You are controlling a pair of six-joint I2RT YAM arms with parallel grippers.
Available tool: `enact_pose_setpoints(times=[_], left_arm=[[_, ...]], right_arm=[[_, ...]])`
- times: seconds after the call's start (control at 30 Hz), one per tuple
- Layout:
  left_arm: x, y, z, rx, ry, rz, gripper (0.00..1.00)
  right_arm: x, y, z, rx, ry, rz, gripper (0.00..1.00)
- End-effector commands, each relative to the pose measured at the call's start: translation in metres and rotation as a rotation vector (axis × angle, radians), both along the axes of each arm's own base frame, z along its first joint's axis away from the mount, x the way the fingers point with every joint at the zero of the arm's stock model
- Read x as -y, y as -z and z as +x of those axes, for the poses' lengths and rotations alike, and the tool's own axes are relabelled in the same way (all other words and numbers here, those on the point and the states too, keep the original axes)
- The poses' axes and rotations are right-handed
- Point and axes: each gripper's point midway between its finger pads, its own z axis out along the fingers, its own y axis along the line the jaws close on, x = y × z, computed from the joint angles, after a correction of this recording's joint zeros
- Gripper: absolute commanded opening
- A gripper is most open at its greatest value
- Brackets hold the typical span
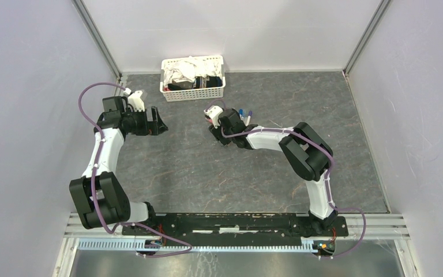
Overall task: Open the pen caps
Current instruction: Pick up the pen from the center of the board.
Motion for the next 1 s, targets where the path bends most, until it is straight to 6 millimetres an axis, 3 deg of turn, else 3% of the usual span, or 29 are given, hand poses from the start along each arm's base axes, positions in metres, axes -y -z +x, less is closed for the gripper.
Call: enact_pose_setpoints(times=[0.0, 0.2, 0.33, 0.57, 0.97], left_arm=[[0.003, -0.013, 0.005, 0.056, 0.054, 0.018, 1.0], [0.003, -0.012, 0.004, 0.049, 0.056, 0.021, 1.0], [0.002, -0.013, 0.004, 0.052, 0.055, 0.024, 1.0], [0.002, -0.014, 0.004, 0.047, 0.054, 0.023, 1.0], [0.001, -0.016, 0.005, 0.049, 0.055, 0.029, 1.0]], right_arm=[[0.007, -0.003, -0.003, 0.034, 0.027, -0.022, 0.43], [0.005, -0.044, -0.007, 0.136, 0.035, 0.006, 0.54], [-0.001, -0.053, -0.013, 0.152, 0.022, 0.023, 0.53], [-0.007, -0.035, -0.019, 0.109, 0.002, 0.017, 0.44], [-0.005, 0.006, -0.023, 0.037, -0.004, -0.043, 0.42]])
